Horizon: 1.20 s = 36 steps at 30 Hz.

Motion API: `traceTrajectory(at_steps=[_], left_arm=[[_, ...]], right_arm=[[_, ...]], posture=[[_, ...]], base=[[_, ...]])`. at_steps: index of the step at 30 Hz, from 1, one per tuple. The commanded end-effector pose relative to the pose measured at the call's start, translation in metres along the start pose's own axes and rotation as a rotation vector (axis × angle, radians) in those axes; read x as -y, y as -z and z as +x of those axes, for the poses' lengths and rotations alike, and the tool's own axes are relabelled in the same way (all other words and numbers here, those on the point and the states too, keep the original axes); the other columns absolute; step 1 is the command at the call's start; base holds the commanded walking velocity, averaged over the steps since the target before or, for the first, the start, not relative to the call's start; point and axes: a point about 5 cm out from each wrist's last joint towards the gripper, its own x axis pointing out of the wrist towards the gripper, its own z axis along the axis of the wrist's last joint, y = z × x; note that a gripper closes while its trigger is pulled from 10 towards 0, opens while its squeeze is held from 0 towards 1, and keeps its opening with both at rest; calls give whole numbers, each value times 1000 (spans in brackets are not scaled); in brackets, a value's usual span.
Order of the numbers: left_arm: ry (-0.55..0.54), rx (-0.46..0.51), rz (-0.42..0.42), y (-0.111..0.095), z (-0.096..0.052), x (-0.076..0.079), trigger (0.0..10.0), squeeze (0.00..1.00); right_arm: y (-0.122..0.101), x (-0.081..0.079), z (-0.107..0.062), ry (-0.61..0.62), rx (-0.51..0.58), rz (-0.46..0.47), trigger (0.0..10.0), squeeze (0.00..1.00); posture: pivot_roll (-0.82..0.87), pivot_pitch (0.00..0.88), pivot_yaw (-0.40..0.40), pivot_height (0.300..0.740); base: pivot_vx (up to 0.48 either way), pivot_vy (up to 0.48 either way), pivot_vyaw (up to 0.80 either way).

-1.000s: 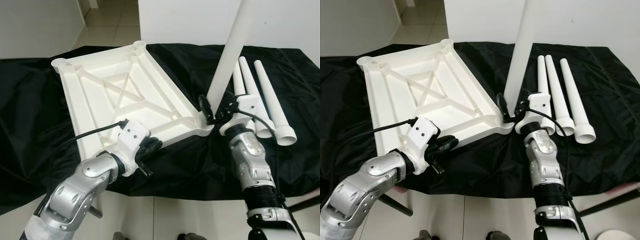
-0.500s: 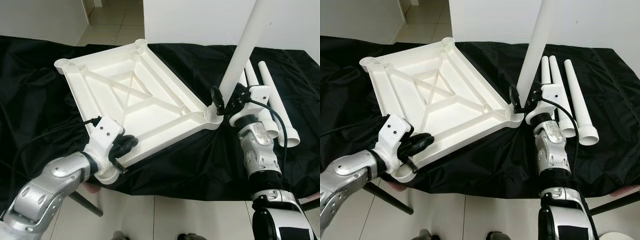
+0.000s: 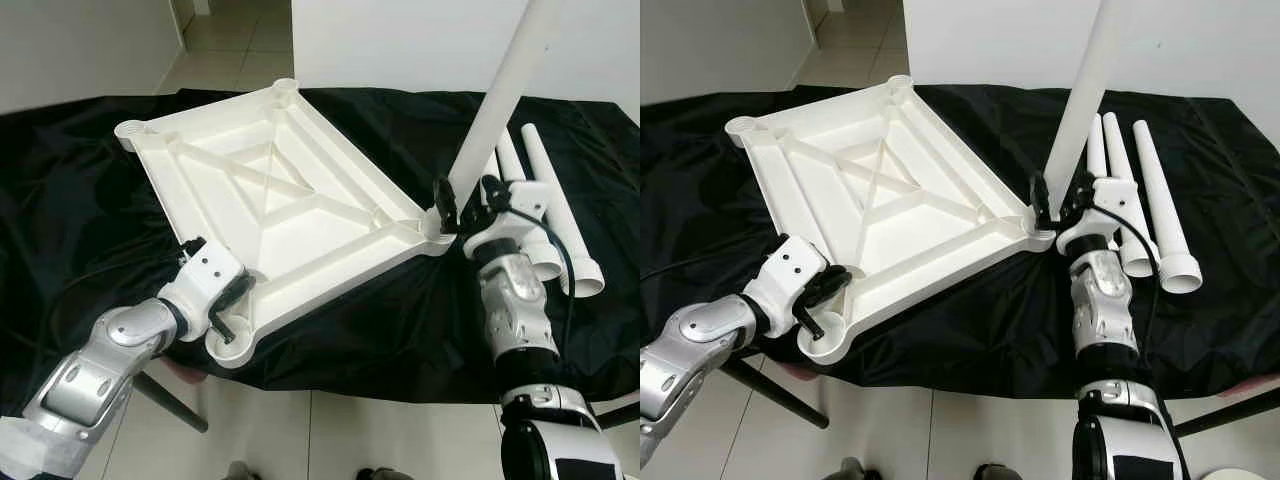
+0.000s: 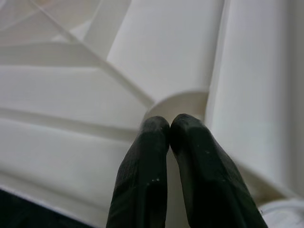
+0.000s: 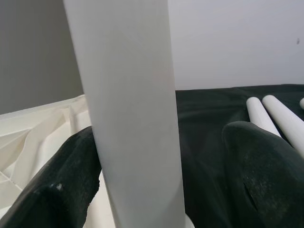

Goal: Building children table

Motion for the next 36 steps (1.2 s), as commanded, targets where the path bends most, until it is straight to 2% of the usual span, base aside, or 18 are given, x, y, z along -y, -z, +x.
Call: traceTrajectory(at_steps=[1,2,6,11,12,13,19,24,25,26,28,33,34,35,36], left_arm=[[-25,-44,33,7,-1,-3,10000,0],[-2,-72,76,12,-1,-2,10000,0],[65,-91,123,16,-1,7,10000,0],[141,-93,120,18,-1,19,10000,0],[218,-63,90,14,0,35,10000,0],[242,-50,76,12,1,40,10000,0],[259,4,40,4,12,56,10000,0],[222,35,25,-1,21,58,10000,0],[166,70,15,-8,27,52,10000,0],[166,70,15,-8,27,52,10000,0],[63,126,-15,-19,35,38,10000,0],[-6,180,-44,-31,37,24,10000,0],[-84,232,-77,-40,38,12,10000,0],[-84,232,-77,-40,38,12,10000,0],[-175,283,-94,-48,37,-1,10000,0]], right_arm=[[3,-2,-5,-4,-5,21,10000,0],[5,-5,-10,-16,-11,29,10000,0],[7,-3,-15,-7,-15,26,10000,0],[7,1,-18,6,-18,26,10000,0],[5,2,-19,11,-16,23,10000,0],[5,3,-20,12,-15,22,10000,0],[3,3,-21,18,-15,21,10000,0],[3,3,-22,19,-17,22,10000,0],[4,3,-23,17,-20,23,10000,0],[4,3,-23,17,-20,23,10000,0],[5,1,-25,8,-26,26,10000,0],[6,0,-26,5,-30,29,10000,0],[6,-2,-27,-1,-33,31,10000,0],[6,-2,-27,-1,-33,31,10000,0],[7,-3,-28,-3,-34,32,10000,0]], posture=[[-42,95,63,740],[-46,95,66,740],[-50,96,70,740],[-52,96,72,740],[-55,97,75,740],[-55,97,75,740],[-55,99,75,740],[-55,100,76,740],[-55,101,74,740],[-55,101,74,740],[-52,104,76,740],[-54,106,83,740],[-55,108,88,740],[-55,108,88,740],[-56,109,91,740]], base=[[0,0,0],[0,0,0],[0,0,0],[0,0,0],[0,0,0],[0,0,0],[0,0,0],[0,0,0],[0,0,0],[0,0,0],[0,0,0],[0,0,0],[0,0,0],[0,0,0],[0,0,0]])
